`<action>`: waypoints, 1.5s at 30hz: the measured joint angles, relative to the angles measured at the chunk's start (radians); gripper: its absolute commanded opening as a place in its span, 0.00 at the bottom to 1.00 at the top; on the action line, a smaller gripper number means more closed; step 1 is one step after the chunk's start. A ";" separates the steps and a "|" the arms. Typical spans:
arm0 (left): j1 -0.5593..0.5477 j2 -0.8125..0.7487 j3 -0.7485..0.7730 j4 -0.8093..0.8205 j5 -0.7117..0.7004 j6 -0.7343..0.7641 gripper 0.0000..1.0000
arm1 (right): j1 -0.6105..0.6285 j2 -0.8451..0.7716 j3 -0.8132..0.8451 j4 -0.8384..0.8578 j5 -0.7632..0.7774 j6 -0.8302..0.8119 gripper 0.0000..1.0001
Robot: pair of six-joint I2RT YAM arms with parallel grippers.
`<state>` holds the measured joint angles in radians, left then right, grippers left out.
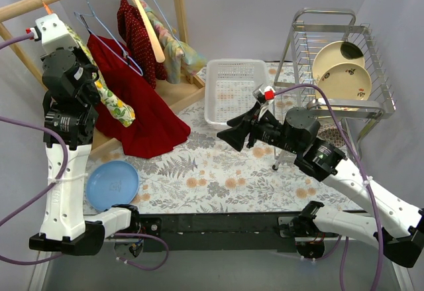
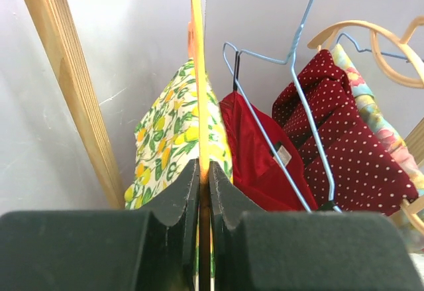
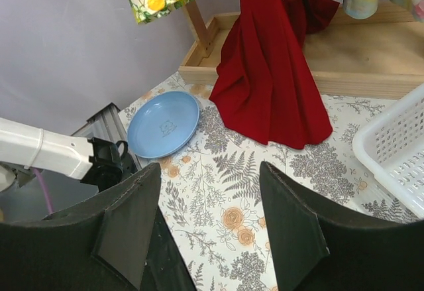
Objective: Remove the skirt from the hanger
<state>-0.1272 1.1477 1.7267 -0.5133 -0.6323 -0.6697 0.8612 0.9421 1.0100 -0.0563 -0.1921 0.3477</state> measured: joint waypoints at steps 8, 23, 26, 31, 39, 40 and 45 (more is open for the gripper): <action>0.001 -0.008 -0.001 -0.008 0.040 0.020 0.00 | 0.000 0.038 0.061 0.000 -0.011 -0.002 0.66; 0.001 -0.247 -0.080 -0.047 0.189 -0.092 0.00 | 0.232 0.434 0.486 -0.024 0.060 -0.063 0.87; 0.001 -0.266 -0.080 -0.063 0.219 -0.116 0.00 | 0.282 0.496 0.555 -0.021 0.090 -0.084 0.90; 0.001 -0.320 -0.084 -0.115 0.283 -0.164 0.00 | 0.350 0.552 0.596 0.015 0.141 -0.105 0.90; 0.001 -0.453 -0.110 -0.186 0.376 -0.243 0.00 | 0.444 0.689 0.719 0.088 0.208 -0.106 0.95; 0.001 -0.468 -0.118 -0.191 0.384 -0.249 0.00 | 0.460 0.705 0.730 0.094 0.217 -0.108 0.96; 0.001 -0.546 -0.179 -0.207 0.420 -0.281 0.00 | 0.537 0.782 0.769 0.127 0.266 -0.112 0.96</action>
<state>-0.1261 0.6018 1.5482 -0.7204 -0.2127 -0.9508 1.3987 1.7241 1.7786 0.0711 0.0738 0.2356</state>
